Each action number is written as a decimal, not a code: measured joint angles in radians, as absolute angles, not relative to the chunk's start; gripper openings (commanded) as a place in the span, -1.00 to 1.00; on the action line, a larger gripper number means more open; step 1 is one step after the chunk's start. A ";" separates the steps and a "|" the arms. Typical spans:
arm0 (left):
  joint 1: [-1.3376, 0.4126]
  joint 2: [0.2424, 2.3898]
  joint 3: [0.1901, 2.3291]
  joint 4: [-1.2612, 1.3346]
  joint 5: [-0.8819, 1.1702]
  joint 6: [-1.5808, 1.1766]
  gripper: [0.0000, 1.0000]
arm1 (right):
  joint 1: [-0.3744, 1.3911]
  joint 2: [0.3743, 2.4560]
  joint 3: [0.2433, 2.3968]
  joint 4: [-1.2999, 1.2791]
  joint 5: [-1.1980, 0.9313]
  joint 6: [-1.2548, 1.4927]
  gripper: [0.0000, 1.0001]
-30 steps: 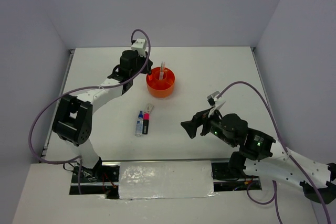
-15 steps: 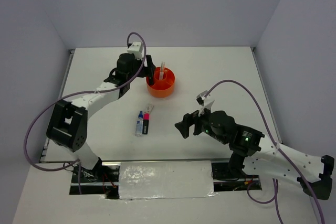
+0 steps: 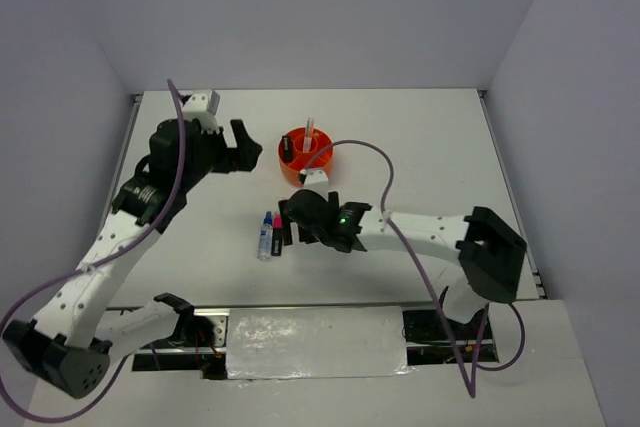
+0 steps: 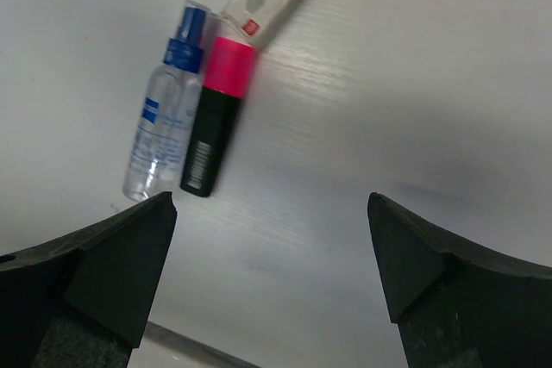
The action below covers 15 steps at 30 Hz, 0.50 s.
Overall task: Sort the stationery into containers
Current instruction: Move the stationery to the center of the board.
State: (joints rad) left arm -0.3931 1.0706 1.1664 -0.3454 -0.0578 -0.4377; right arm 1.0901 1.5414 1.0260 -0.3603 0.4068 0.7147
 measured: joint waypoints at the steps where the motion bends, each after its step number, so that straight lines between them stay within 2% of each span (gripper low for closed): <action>1: -0.393 1.024 1.130 -0.367 -0.047 -0.416 0.99 | 1.097 1.588 1.068 -0.370 0.413 0.727 0.96; 7: -0.394 0.812 0.950 -0.455 -0.036 -0.331 0.99 | 1.115 1.782 1.241 -0.377 0.437 0.780 0.80; 11: -0.384 0.773 0.880 -0.480 -0.079 -0.319 0.99 | 1.121 1.849 1.272 -0.381 0.456 0.809 0.74; 15: -0.381 0.766 0.861 -0.497 -0.129 -0.319 0.99 | 1.127 1.856 1.270 -0.382 0.470 0.820 0.58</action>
State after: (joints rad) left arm -0.3809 0.7658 0.8608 -0.4973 -0.1291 -0.3187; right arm 1.1267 1.8565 1.2701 -0.3824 0.4702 0.8196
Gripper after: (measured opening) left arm 0.993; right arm 0.824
